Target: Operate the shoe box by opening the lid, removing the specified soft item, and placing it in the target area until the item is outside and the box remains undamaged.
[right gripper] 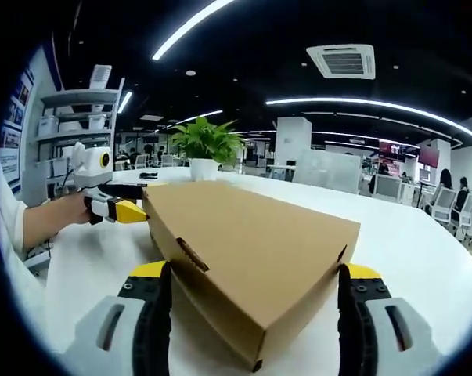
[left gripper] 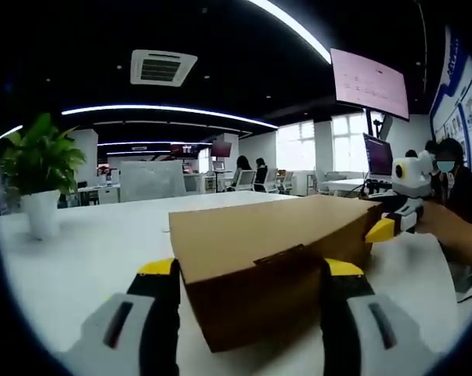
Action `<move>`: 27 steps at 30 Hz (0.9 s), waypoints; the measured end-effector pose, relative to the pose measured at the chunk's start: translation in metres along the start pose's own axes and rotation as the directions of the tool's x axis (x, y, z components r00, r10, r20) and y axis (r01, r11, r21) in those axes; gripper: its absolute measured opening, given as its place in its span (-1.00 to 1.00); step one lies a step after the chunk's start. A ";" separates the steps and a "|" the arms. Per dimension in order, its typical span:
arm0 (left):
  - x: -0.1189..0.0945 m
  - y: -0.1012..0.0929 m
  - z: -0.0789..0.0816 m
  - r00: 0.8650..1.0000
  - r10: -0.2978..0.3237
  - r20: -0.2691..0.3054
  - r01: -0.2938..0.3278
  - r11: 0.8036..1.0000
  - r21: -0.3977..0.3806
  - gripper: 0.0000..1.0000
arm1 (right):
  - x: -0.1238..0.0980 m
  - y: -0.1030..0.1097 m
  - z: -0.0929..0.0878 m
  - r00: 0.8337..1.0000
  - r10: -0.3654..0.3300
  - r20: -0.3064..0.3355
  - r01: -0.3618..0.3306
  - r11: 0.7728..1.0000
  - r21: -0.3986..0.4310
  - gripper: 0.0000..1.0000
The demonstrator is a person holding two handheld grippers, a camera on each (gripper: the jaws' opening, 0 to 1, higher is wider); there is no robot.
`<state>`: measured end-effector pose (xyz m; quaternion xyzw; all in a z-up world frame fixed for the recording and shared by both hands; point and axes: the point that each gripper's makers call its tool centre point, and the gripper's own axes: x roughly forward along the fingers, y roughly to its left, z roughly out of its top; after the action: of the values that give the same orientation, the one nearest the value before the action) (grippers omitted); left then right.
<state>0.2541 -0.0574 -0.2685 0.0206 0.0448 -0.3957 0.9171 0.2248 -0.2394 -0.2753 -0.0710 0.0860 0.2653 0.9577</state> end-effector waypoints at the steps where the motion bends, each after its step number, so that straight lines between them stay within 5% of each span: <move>1: -0.001 -0.001 0.000 1.000 0.002 0.000 -0.002 1.000 0.000 0.48 | -0.001 0.001 0.000 1.000 0.002 0.000 -0.002 1.000 -0.001 0.79; 27: -0.030 -0.016 -0.004 0.999 0.052 0.000 -0.052 0.998 0.035 0.43 | -0.012 0.014 0.000 0.998 0.065 0.003 -0.065 0.998 -0.014 0.79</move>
<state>0.2217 -0.0470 -0.2699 0.0379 0.0376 -0.3722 0.9266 0.2074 -0.2337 -0.2744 -0.0746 0.0847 0.2969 0.9482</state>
